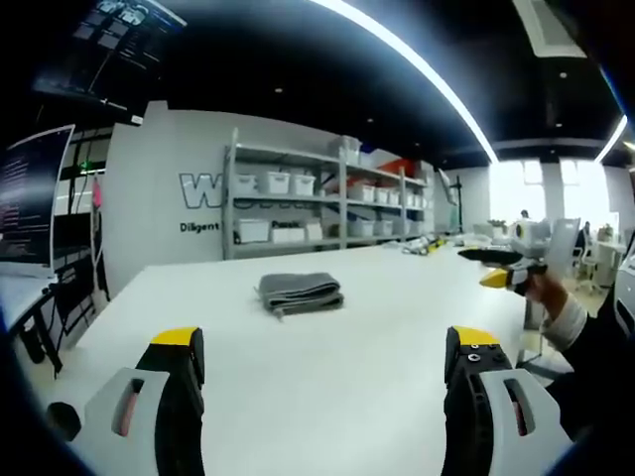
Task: Open the folded towel by lifting each exposed corner and separating the folded layers until the towel lies flat within the target outline without major curled edges
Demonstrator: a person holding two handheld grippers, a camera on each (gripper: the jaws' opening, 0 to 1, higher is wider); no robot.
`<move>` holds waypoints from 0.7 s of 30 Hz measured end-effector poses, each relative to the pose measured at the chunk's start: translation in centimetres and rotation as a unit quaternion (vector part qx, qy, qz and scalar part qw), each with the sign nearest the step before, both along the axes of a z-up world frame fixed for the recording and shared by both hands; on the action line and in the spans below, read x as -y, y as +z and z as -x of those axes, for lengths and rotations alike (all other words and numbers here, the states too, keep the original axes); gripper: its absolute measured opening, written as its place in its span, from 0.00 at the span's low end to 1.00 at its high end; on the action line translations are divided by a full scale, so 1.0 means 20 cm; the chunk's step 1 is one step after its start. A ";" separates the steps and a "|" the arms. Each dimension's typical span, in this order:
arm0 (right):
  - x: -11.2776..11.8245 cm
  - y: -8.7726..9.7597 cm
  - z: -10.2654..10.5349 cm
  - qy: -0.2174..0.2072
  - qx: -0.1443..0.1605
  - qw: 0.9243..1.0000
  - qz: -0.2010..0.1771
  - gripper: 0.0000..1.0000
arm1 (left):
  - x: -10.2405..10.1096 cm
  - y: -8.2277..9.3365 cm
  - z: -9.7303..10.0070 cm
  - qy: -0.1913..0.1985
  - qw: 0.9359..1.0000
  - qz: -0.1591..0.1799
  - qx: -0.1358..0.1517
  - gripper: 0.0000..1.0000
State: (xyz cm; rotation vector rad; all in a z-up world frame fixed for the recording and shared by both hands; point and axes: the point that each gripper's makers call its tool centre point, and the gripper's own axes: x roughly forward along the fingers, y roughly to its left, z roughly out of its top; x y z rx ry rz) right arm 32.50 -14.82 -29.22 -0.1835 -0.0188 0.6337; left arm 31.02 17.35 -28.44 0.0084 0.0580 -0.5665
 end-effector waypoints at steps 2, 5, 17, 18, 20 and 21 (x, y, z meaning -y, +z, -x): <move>0.00 0.00 0.00 0.001 -0.001 1.000 0.002 0.92 | 0.00 0.00 0.00 0.000 1.000 0.000 0.000 1.00; -0.01 0.00 -0.01 0.003 -0.001 1.000 0.006 0.92 | 0.01 0.00 0.01 -0.004 1.000 0.000 0.001 1.00; 0.00 0.01 -0.07 -0.002 -0.007 1.000 -0.008 0.98 | 0.01 0.00 0.02 -0.005 1.000 -0.004 -0.003 1.00; 0.00 0.02 -0.07 0.001 -0.006 1.000 -0.009 0.98 | 0.00 0.00 0.02 -0.003 1.000 -0.004 -0.005 1.00; -0.02 0.02 -0.08 0.005 -0.005 1.000 -0.012 0.99 | 0.00 -0.01 0.02 -0.001 1.000 -0.007 -0.006 1.00; -0.02 0.02 -0.09 0.006 -0.008 1.000 -0.013 0.99 | 0.00 -0.01 0.02 -0.001 1.000 -0.008 -0.006 1.00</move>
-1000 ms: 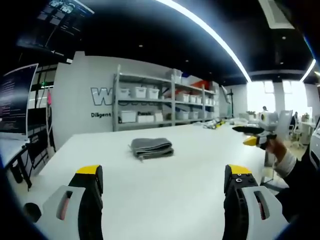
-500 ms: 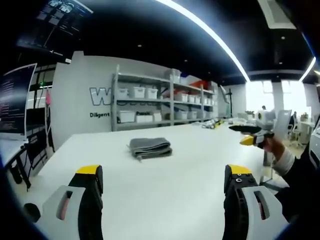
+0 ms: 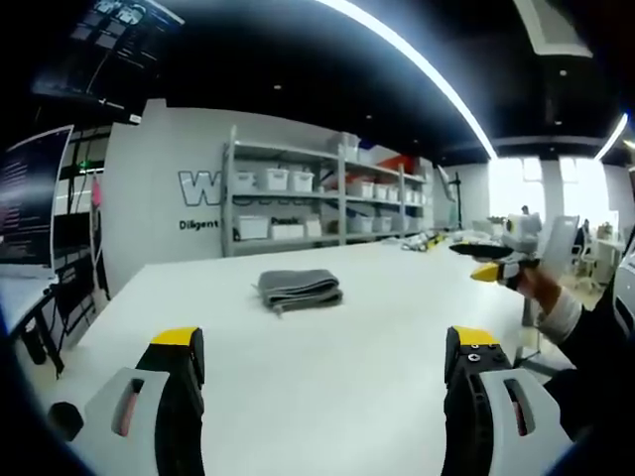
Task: Open the folded towel by lifting each exposed corner and separating the folded layers until the towel lies flat within the target outline without major curled edges
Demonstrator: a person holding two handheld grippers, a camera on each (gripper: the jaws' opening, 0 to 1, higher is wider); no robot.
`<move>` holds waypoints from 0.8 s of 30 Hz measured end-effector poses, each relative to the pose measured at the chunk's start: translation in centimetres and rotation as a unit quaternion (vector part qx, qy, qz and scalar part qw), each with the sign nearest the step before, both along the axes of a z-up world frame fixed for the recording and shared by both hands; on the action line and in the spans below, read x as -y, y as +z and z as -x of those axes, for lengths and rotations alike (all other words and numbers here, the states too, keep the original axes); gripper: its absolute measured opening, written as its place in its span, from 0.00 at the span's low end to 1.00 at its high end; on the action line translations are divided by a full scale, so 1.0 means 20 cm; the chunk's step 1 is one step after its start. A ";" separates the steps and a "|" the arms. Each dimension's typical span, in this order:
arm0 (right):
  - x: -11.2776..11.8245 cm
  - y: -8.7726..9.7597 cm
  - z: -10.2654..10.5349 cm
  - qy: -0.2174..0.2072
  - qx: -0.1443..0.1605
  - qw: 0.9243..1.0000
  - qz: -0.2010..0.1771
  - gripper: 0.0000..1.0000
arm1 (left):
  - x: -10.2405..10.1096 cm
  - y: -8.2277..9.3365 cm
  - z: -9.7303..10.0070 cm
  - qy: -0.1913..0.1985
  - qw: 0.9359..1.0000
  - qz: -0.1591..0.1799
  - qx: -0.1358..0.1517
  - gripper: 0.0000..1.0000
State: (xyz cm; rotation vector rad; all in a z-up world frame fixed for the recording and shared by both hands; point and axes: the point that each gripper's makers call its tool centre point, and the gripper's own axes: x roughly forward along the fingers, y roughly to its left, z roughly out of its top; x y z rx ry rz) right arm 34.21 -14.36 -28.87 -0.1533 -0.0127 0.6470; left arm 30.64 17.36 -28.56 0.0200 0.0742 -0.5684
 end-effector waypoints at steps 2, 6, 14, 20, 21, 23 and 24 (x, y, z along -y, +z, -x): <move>-0.01 0.00 0.00 0.004 -0.004 1.000 -0.002 0.99 | 0.00 0.00 0.00 0.000 1.000 0.000 0.001 1.00; -0.03 0.00 -0.02 0.008 -0.006 1.000 -0.002 0.99 | -0.01 0.00 0.00 0.000 1.000 0.003 -0.001 1.00; -0.09 0.03 -0.05 0.018 -0.012 1.000 0.002 1.00 | -0.03 0.02 0.01 0.002 1.000 0.005 0.004 1.00; -0.13 0.06 -0.07 0.024 -0.010 1.000 0.002 1.00 | -0.04 0.03 0.01 0.003 1.000 0.007 0.007 1.00; -0.14 0.06 -0.07 0.025 -0.011 1.000 0.004 1.00 | -0.05 0.03 0.01 0.003 1.000 0.008 0.007 1.00; -0.16 0.06 -0.08 0.028 -0.011 0.999 0.012 1.00 | -0.05 0.03 0.02 0.002 1.000 0.007 0.007 1.00; -0.16 0.06 -0.08 0.028 -0.010 0.999 0.015 1.00 | -0.05 0.03 0.02 0.002 1.000 0.008 0.008 1.00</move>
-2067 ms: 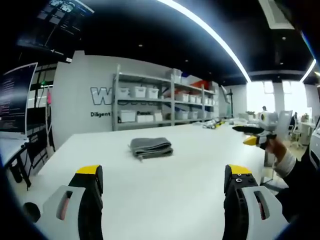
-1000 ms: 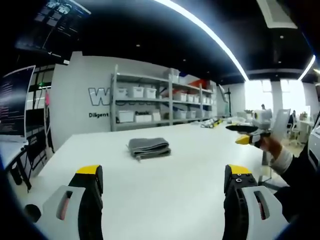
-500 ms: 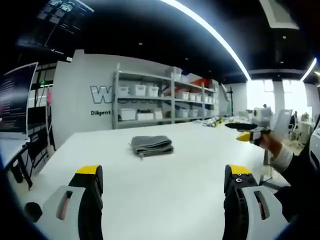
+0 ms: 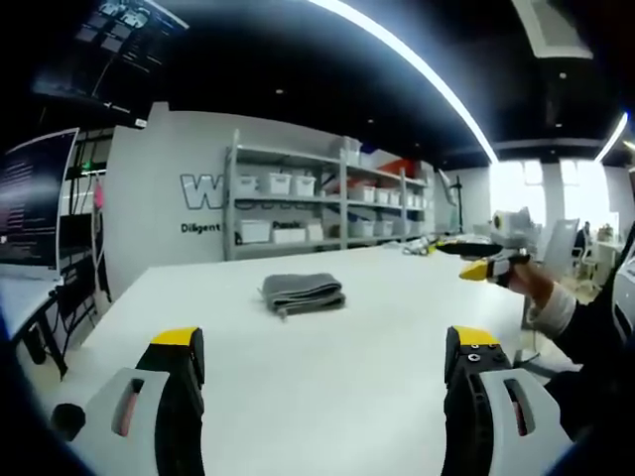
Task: Open the folded towel by lifting each exposed corner and separating the folded layers until the towel lies flat within the target outline without major curled edges
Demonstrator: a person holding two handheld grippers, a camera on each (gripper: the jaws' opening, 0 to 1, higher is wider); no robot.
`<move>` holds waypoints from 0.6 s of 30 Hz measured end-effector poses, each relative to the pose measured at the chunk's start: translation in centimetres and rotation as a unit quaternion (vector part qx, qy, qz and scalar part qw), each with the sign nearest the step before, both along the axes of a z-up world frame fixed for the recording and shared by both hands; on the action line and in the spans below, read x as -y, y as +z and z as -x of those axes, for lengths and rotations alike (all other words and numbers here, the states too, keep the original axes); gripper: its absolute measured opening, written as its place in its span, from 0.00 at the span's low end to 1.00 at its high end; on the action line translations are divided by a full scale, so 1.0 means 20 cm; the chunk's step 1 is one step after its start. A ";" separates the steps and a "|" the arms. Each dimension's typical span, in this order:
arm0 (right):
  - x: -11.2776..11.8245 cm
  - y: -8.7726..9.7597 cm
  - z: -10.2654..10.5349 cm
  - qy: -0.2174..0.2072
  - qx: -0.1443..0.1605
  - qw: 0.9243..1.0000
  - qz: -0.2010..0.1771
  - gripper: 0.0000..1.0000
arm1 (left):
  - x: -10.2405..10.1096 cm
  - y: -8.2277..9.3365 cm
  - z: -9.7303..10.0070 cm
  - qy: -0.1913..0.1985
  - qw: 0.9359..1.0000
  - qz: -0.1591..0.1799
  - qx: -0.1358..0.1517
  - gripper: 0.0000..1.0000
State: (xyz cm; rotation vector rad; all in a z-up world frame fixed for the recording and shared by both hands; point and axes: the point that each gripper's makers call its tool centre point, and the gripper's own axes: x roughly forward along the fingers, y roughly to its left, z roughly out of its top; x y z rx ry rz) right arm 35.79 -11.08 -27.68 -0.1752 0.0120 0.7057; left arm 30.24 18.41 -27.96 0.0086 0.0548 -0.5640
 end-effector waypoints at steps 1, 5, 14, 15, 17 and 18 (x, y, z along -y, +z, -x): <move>-0.01 0.00 0.00 0.001 0.001 1.000 0.002 1.00 | -0.01 0.00 0.00 0.001 1.000 0.002 0.001 1.00; -0.03 0.01 -0.02 0.004 0.001 1.000 0.006 1.00 | -0.02 0.02 0.01 0.003 1.000 0.004 0.005 1.00; -0.06 0.00 -0.09 0.004 -0.006 1.000 0.006 1.00 | 0.00 0.02 0.02 -0.007 1.000 0.002 0.004 1.00; -0.06 -0.01 -0.09 0.004 -0.007 1.000 0.007 1.00 | -0.01 0.02 0.02 -0.006 1.000 0.000 0.002 1.00; -0.07 0.00 -0.10 0.004 -0.008 1.000 0.006 1.00 | -0.01 0.01 0.02 -0.006 1.000 -0.001 0.000 1.00; -0.07 0.00 -0.10 0.004 -0.008 1.000 0.005 1.00 | -0.01 0.01 0.02 -0.006 1.000 -0.001 -0.002 1.00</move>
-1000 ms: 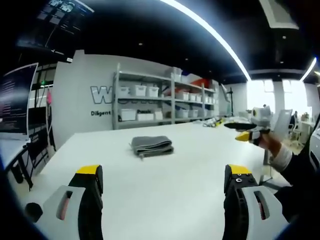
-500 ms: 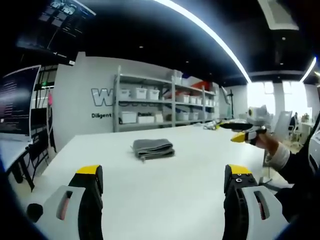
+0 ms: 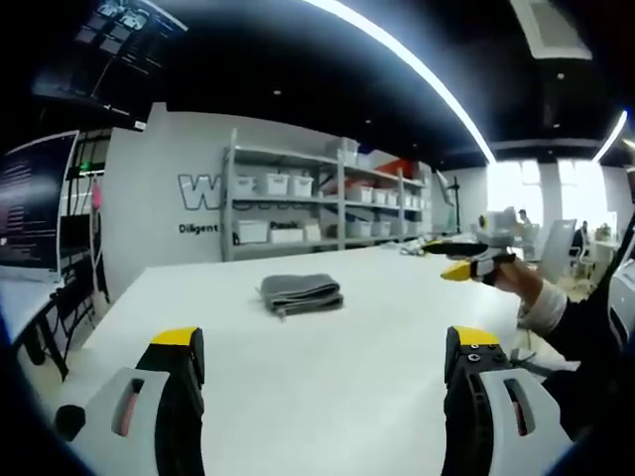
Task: Open the folded towel by lifting each exposed corner and separating the folded layers until the towel lies flat within the target outline without major curled edges
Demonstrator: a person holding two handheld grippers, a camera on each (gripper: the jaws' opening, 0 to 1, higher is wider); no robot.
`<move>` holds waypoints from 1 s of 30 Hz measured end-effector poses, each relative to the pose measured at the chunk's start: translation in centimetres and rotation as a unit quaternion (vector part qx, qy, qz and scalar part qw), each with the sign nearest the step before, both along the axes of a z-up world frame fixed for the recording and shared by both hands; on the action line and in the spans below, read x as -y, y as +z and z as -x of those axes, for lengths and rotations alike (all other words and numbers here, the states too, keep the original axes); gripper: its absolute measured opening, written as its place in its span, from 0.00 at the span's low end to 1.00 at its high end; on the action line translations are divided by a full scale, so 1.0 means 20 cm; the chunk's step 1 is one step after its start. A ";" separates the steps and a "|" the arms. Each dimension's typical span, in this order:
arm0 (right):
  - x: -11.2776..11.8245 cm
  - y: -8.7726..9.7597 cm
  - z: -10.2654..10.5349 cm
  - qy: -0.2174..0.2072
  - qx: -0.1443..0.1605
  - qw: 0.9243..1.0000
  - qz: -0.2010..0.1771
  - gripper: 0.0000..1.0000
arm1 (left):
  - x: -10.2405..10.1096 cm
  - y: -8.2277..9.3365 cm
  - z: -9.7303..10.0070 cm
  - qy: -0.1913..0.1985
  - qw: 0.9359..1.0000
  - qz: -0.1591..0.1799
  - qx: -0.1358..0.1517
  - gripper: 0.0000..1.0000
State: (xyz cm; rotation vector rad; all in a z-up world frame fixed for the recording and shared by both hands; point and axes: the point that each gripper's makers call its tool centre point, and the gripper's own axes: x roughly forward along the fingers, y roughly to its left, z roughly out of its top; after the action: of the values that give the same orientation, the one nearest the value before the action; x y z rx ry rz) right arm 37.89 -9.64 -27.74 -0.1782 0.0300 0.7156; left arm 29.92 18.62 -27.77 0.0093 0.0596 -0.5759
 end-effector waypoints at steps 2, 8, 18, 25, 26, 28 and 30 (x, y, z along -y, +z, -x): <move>0.00 0.00 -0.01 0.000 -0.002 1.000 -0.002 1.00 | 0.00 -0.01 0.00 0.000 1.000 -0.002 -0.005 1.00; -0.02 -0.01 -0.04 0.002 -0.005 1.000 0.007 1.00 | 0.01 -0.02 0.00 -0.002 1.000 -0.004 -0.007 1.00; 0.01 -0.04 -0.09 -0.004 -0.009 1.000 0.014 1.00 | 0.00 -0.02 0.00 -0.002 1.000 -0.007 -0.007 1.00; 0.00 -0.05 -0.12 -0.007 -0.012 1.000 0.013 1.00 | 0.00 -0.03 0.00 -0.003 1.000 -0.010 -0.008 1.00; -0.01 -0.05 -0.12 -0.007 -0.012 1.000 0.014 1.00 | 0.00 -0.03 0.00 -0.003 1.000 -0.011 -0.009 1.00; -0.01 -0.05 -0.13 -0.007 -0.013 1.000 0.017 1.00 | 0.00 -0.03 0.00 -0.004 1.000 -0.014 -0.009 1.00; -0.02 -0.06 -0.14 -0.006 -0.015 1.000 0.019 1.00 | 0.00 -0.03 0.00 -0.003 1.000 -0.012 -0.009 1.00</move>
State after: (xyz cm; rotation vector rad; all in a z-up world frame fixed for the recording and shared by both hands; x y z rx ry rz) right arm 40.72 -9.30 -28.95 -0.2044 0.0726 0.7055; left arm 29.87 18.53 -28.38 0.0283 0.0848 -0.5820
